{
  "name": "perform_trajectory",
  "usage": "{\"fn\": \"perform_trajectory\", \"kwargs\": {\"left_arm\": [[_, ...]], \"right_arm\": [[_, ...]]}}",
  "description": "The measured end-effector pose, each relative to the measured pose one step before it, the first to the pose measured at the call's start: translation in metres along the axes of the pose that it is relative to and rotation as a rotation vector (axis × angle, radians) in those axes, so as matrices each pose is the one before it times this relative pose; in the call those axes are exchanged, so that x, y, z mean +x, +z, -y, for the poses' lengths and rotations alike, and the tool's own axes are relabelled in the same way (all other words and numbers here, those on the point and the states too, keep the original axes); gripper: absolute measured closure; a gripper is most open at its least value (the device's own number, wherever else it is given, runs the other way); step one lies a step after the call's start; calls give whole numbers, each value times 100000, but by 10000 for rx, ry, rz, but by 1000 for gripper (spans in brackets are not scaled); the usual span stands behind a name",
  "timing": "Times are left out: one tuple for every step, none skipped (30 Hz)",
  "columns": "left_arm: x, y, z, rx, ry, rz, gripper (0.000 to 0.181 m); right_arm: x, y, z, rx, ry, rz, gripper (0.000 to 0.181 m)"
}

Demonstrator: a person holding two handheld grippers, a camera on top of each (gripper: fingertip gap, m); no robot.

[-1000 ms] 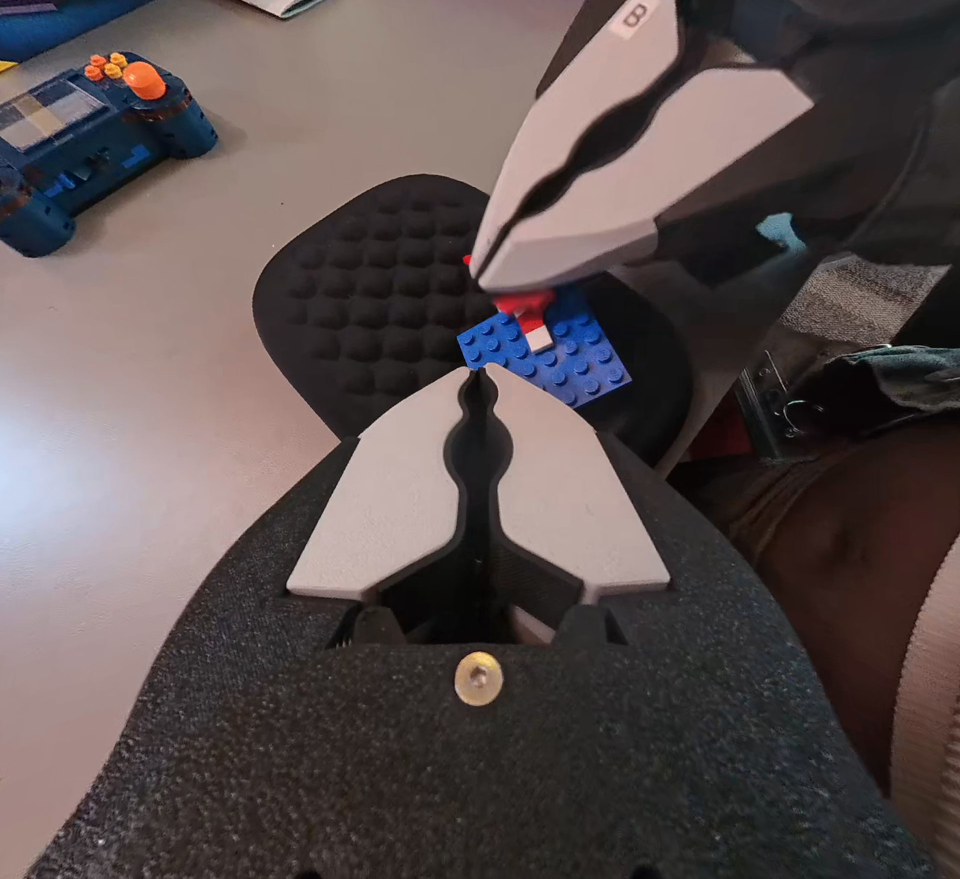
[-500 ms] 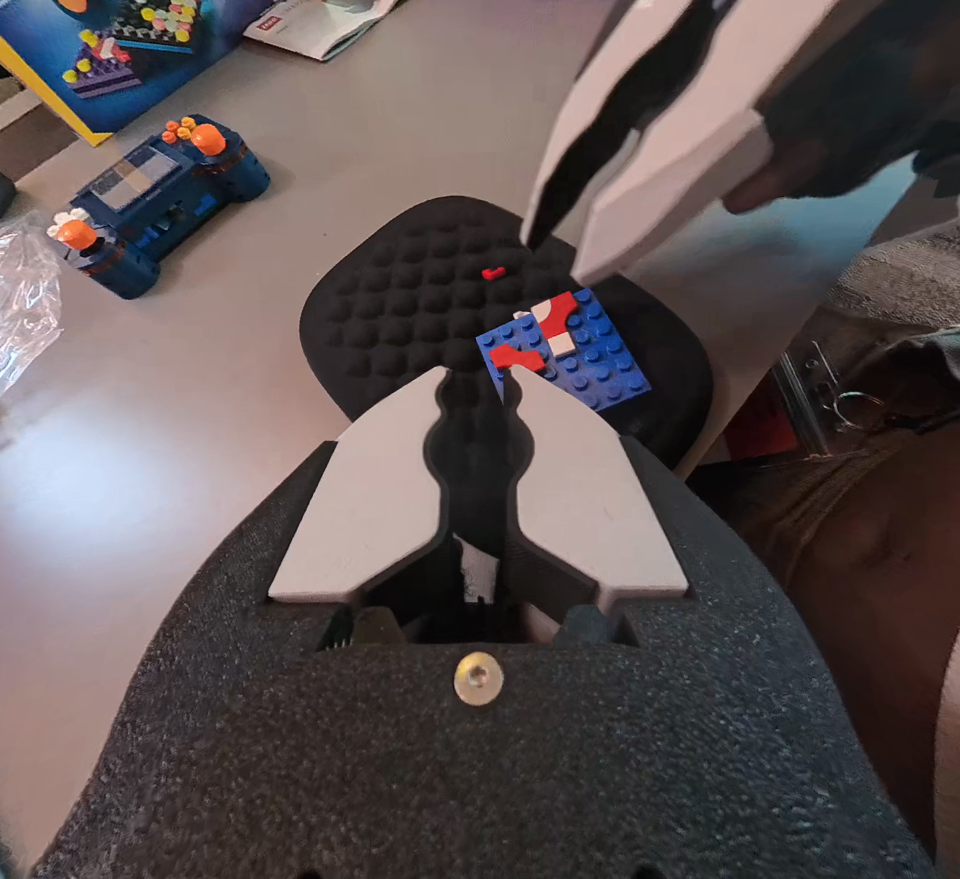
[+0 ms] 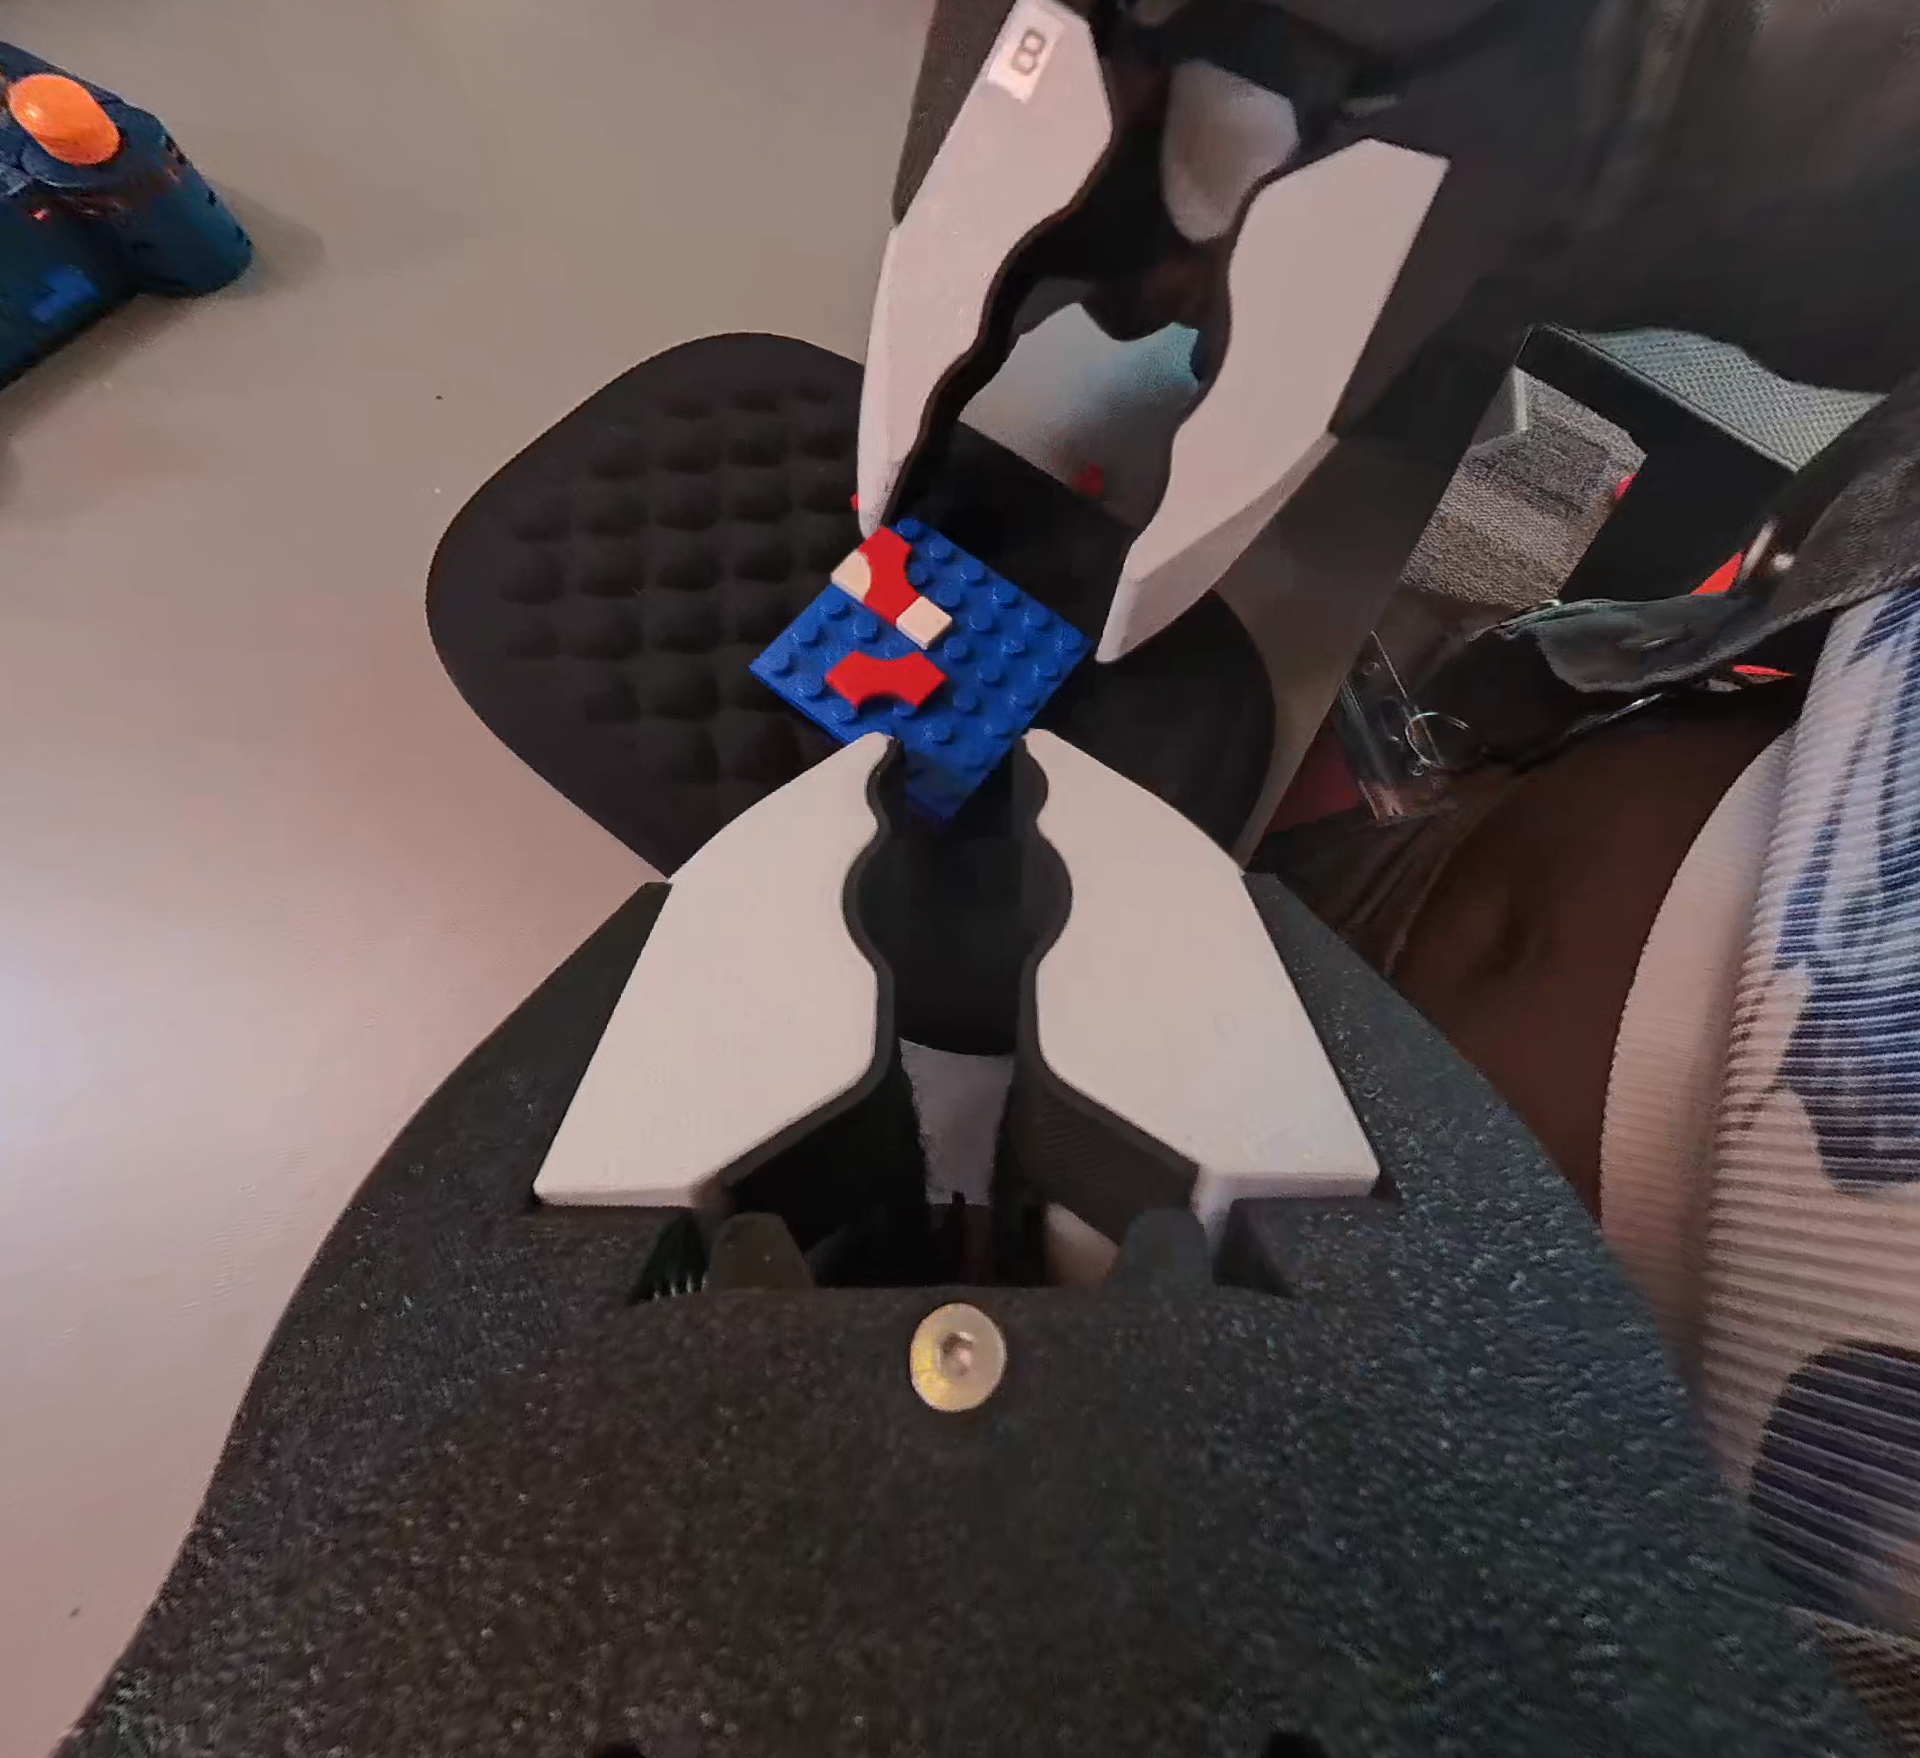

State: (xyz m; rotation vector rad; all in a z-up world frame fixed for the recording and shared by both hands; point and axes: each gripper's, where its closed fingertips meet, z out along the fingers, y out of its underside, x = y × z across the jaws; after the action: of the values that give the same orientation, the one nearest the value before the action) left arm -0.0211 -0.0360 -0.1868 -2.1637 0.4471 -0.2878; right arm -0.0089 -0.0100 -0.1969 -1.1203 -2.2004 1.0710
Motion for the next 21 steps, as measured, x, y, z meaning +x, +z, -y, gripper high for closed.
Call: {"fn": "perform_trajectory", "kwargs": {"left_arm": [[-335, -3, 134, 41, 45, 202, 161], [-680, 21, 260, 90, 62, 421, 158], [-580, 86, 373, 148, 89, 351, 156], [-7, 186, 367, 142, 111, -9, 154], [202, 297, 267, 68, 65, -134, 152], [-38, 369, 90, -15, 177, 17, 153], [-513, 375, -51, -55, 365, 289, 156], [-559, 307, 13, 13, 347, 251, 159], [-290, 272, 63, 2, 202, -43, 162], [-243, 266, 48, -26, 119, -164, 166], [-550, 263, 63, 40, 87, -21, 169], [-546, 276, 164, 177, 81, -92, 171], [-538, 320, 104, 162, -28, -139, 171], [-756, 345, -78, -6, -158, 4, 171], [-617, 215, -202, -155, -106, -30, 170], [-187, -138, -28, -114, -16, -212, 169], [122, -538, 435, 161, -115, -311, 167], [842, -771, 597, 284, -151, -685, 162], [1151, -760, 397, 212, -201, -790, 158], [818, -558, 109, 90, -201, -477, 154], [490, -342, -112, 37, -67, -198, 152]], "right_arm": [[-62, -67, -56, 12, 7, 405, 132], [92, -94, -31, -58, 120, 162, 132], [170, -75, -79, -98, 120, -19, 131], [-1, -45, 2, -18, 48, -3, 132], [-2, 22, -2, 9, 72, -54, 132], [-51, 44, 4, 12, 87, -44, 132], [-103, 24, 28, 33, 47, -17, 132], [-38, 6, -29, 9, 16, -58, 132], [41, -15, 30, 39, 60, -80, 132], [-46, -35, -18, 10, 70, 16, 132], [-62, -61, -13, 28, 27, 30, 132], [-26, -58, -33, 31, 9, 15, 132], [-25, -50, -21, 37, 12, 34, 132], [-38, -40, -8, 26, -2, 57, 132], [20, -55, -24, -14, 0, 28, 132], [69, -59, -19, -37, 9, -8, 132], [64, -68, -16, -24, 13, -9, 132], [4, -32, 7, 5, 19, 18, 132], [-36, 10, -22, 11, 14, 30, 132], [-20, 31, -5, 12, -2, 11, 132], [-7, 4, 22, 10, -18, -2, 132]]}}
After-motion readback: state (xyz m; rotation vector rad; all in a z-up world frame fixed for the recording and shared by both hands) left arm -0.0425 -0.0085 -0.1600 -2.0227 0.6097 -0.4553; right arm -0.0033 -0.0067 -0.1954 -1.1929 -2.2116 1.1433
